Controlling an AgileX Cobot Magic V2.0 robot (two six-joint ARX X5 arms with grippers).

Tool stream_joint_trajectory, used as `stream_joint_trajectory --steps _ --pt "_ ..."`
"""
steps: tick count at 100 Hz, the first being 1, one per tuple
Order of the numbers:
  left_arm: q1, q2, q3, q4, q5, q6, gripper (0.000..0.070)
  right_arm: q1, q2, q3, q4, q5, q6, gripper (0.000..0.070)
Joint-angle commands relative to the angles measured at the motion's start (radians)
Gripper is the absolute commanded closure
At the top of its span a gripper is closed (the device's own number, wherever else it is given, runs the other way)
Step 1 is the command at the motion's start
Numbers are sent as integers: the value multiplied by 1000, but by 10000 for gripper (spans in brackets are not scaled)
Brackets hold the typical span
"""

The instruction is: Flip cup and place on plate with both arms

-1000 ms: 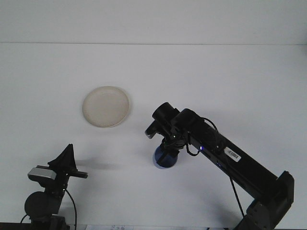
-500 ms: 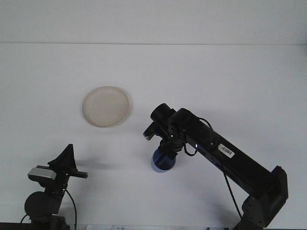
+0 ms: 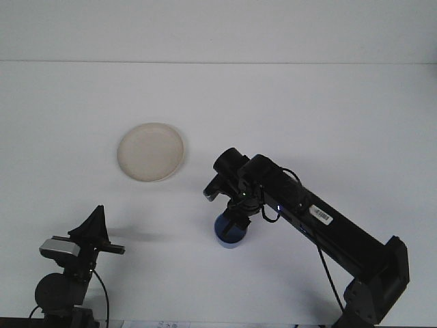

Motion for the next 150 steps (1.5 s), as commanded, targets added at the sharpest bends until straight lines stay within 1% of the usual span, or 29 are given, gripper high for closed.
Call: stream_joint_trajectory --steps 1,4,12,23,42,60,74,84,93,102,117,141,150 --pt "-1 -1 -19 9 -4 -3 687 12 20 23 2 -2 -10 453" --pt "-1 -1 -19 9 -3 -3 687 12 20 23 2 0 -10 416" --pt "-1 -1 -19 9 -3 -3 687 12 20 23 2 0 -22 381" --pt "-1 -1 -19 10 -3 -3 687 3 9 23 -1 1 -25 381" --pt "-1 -1 -19 9 -3 -3 687 -56 -58 24 23 0 -23 381" --pt "-1 -1 -19 9 -3 -3 687 -182 -159 23 62 0 -20 381" --pt "-1 -1 -19 9 -3 -3 687 -312 -246 18 76 -1 -21 381" --pt "-1 -1 -19 9 -3 -3 687 -410 -329 -20 122 -5 -20 381" --pt "-1 -1 -19 10 -3 -3 687 -491 -427 -95 190 -8 -3 381" --pt "-1 -1 -19 10 -3 -3 687 -552 -546 -211 280 -8 15 381" --pt "-1 -1 -19 10 -4 -3 687 -625 -769 -447 452 -5 84 381" --pt "-1 -1 -19 9 -3 -3 687 -660 -1099 -744 648 9 169 381" --pt "-1 -1 -19 10 -3 -3 687 -660 -1207 -822 700 41 190 382"
